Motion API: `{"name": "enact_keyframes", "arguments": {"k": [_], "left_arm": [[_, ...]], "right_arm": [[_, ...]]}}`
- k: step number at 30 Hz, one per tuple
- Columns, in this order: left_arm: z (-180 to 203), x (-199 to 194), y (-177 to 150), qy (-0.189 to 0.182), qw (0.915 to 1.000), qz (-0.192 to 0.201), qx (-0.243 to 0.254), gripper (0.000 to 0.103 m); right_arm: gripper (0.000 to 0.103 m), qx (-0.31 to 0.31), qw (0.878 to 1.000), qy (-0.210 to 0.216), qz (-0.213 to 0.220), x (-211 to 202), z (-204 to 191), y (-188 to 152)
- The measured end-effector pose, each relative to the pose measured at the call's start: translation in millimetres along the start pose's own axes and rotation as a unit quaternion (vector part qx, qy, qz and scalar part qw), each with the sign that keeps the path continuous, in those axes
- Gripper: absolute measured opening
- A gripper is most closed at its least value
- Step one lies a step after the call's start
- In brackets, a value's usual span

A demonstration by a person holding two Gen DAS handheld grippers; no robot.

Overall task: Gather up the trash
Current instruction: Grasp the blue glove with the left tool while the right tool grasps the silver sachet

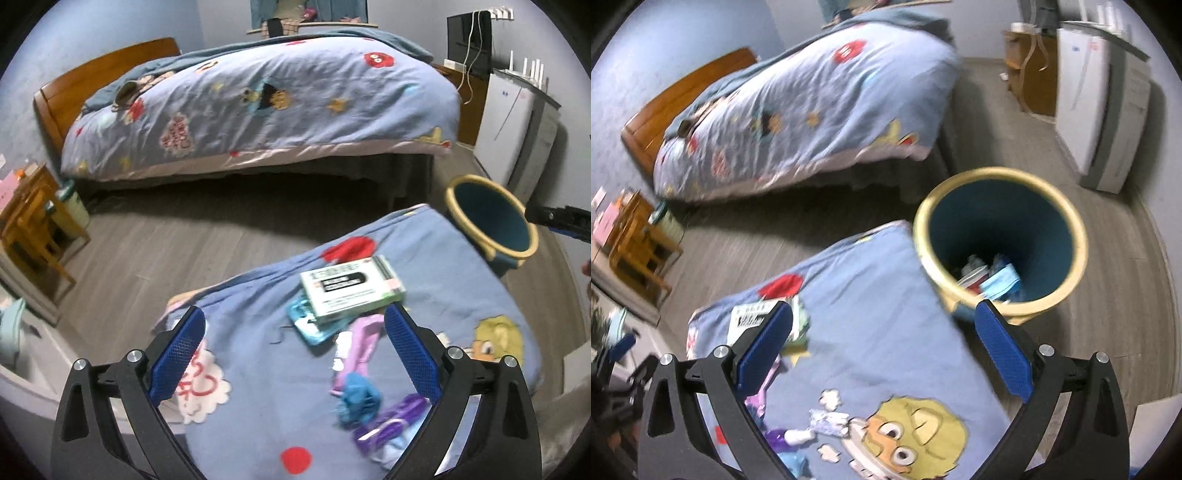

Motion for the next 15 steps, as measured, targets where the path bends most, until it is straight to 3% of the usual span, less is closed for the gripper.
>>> {"name": "enact_keyframes", "arguments": {"k": [3, 7, 15], "left_arm": [[-4.9, 13.5, -5.0, -0.008, 0.9996, -0.026, 0.010, 0.096], [1.1, 26.3, -16.1, -0.054, 0.9963, -0.061, 0.028, 0.096], [35.8, 63.4, -37.2, -0.069, 0.9843, -0.142, 0.079, 0.094]], "right_arm": [[0.097, -0.015, 1.000, 0.002, -0.019, 13.7, -13.5, -4.7], [0.097, -0.041, 0.998, -0.016, -0.046, 31.1, -28.7, -10.9], [0.096, -0.059, 0.993, -0.018, -0.101, 64.1, -34.0, -26.5]]}}
Point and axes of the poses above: each gripper's, at about its wrist camera, not at the fingertips, and x roughly the way its jaws point, z to its right, y to its top, the point moved 1 cm from there along x, roughly the way its jaws point, and after that the axes turned 14 degrees about -z, right-handed, at the moved point
